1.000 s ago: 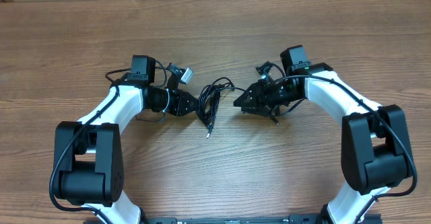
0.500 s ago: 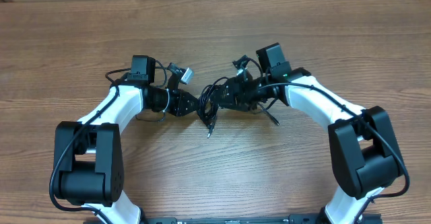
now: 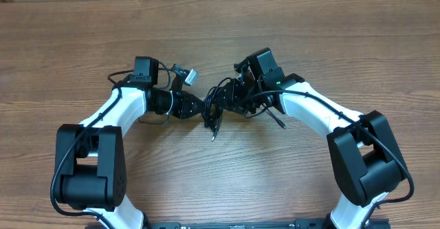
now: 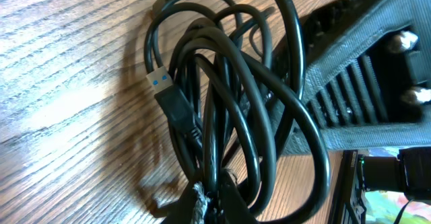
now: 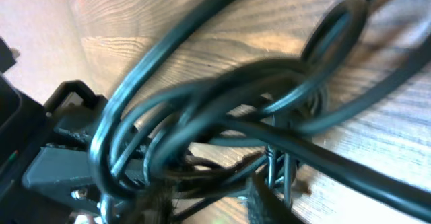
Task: Untangle cables
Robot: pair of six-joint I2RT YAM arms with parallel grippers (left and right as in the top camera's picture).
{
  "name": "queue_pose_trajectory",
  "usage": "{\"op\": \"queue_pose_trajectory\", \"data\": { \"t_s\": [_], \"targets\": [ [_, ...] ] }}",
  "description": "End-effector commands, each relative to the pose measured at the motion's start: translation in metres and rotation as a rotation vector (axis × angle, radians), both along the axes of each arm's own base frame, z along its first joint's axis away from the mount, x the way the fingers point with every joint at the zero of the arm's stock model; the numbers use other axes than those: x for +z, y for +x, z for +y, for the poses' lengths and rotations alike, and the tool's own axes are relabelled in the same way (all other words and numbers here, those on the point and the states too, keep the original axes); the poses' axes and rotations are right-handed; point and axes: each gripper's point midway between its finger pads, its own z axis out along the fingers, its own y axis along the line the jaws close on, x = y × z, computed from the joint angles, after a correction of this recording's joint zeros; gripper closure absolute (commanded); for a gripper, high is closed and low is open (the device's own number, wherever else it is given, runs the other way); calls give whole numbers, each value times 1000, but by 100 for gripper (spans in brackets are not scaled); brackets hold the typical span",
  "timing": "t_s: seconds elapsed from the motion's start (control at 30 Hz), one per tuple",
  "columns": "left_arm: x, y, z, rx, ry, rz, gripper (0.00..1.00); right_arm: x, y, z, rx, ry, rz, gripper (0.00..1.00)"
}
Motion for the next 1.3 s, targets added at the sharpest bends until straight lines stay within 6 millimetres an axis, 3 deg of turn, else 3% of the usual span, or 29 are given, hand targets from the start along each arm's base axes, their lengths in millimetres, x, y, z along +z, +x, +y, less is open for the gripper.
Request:
{"op": "queue_pose_trajectory", "data": {
  "t_s": [0.0,0.1,0.27,0.5,0.53,0.6,0.67,0.77,0.93,1.03,1.13,1.27],
  "targets": [
    [9,1,-4,-25,-42,-30,96,14,12,-3,-56,-26,-51,81],
    [9,1,-4,-25,-42,-29,96,12,14,-5,-67,-41,-58,96],
    [8,1,-3,-25,-34,-33,96,10,15,-11,-74,-51,-46,96],
    [4,2,-1,-12,-10,-23,96,-2,15,-41,-125,-99,37,96],
    [4,2,-1,-6,-11,-15,96,-3,14,-43,-116,-105,34,90],
    [4,2,-1,7,-14,6,96,-6,11,-46,-118,-121,48,63],
    [5,2,-1,23,-21,32,96,-7,9,-47,-117,-126,57,57],
    [5,2,-1,64,-29,92,96,-8,7,-45,-111,-127,59,55],
    [17,-1,-6,52,-107,112,96,4,2,-28,9,-50,-17,63],
    [21,-2,-8,6,-129,52,96,17,-6,-16,110,44,-60,78],
    [20,-4,-8,-31,-121,5,96,14,-5,-21,96,28,-48,96],
    [20,-5,-8,-37,-119,-3,96,-3,-3,-37,45,-94,-31,96]
  ]
}}
